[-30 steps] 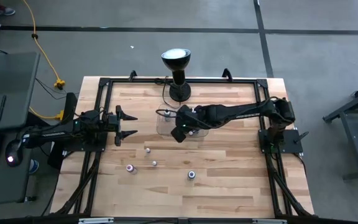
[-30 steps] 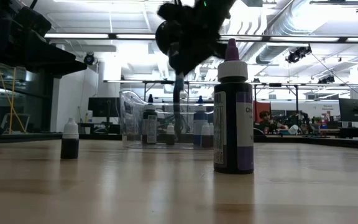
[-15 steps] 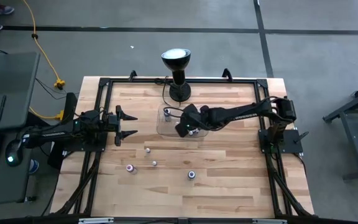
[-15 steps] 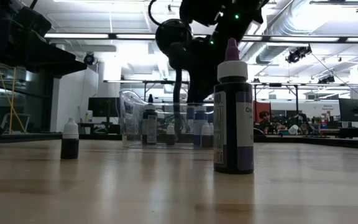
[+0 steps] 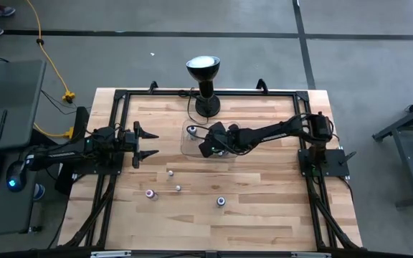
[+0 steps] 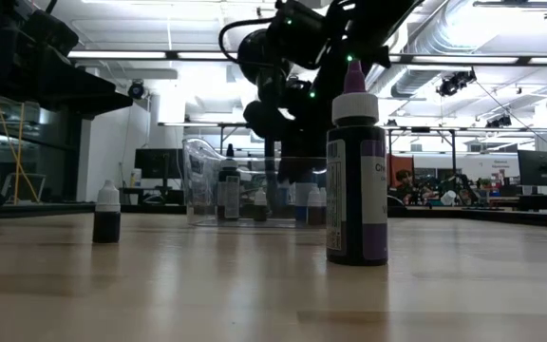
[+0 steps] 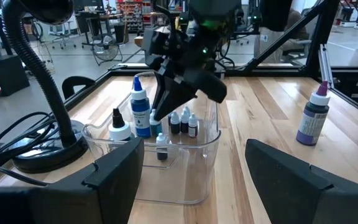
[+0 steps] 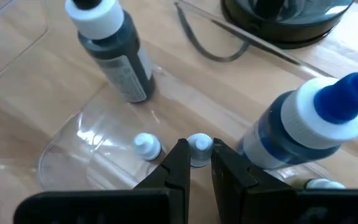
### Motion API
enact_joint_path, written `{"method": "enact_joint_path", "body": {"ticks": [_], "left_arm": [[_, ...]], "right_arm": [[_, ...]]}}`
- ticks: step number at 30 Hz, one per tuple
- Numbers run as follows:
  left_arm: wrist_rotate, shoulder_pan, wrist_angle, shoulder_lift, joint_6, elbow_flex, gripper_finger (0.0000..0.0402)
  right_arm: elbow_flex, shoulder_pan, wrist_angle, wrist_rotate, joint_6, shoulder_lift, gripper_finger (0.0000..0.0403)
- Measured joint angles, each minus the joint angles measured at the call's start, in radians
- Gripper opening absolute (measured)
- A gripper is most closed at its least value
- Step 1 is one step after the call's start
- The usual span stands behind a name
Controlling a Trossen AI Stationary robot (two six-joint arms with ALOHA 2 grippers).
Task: Pick & Place food coloring
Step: Put the small blue food coloring bottle into the transparent bin
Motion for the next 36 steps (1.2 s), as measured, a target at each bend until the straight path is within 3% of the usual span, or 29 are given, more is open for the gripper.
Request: {"method": "enact_joint_path", "body": {"ticks": [11, 36], "left_arm": [[0.000, 0.000, 0.000, 0.000, 0.000, 0.000, 0.0278], [0.000, 0.000, 0.000, 0.000, 0.000, 0.000, 0.0278]], "right_arm": [[-0.001, 0.000, -0.006, 0.025, 0.047, 0.013, 0.0036], [-0.001, 0.000, -0.009, -0.023, 0.042, 0.014, 0.0069]]}}
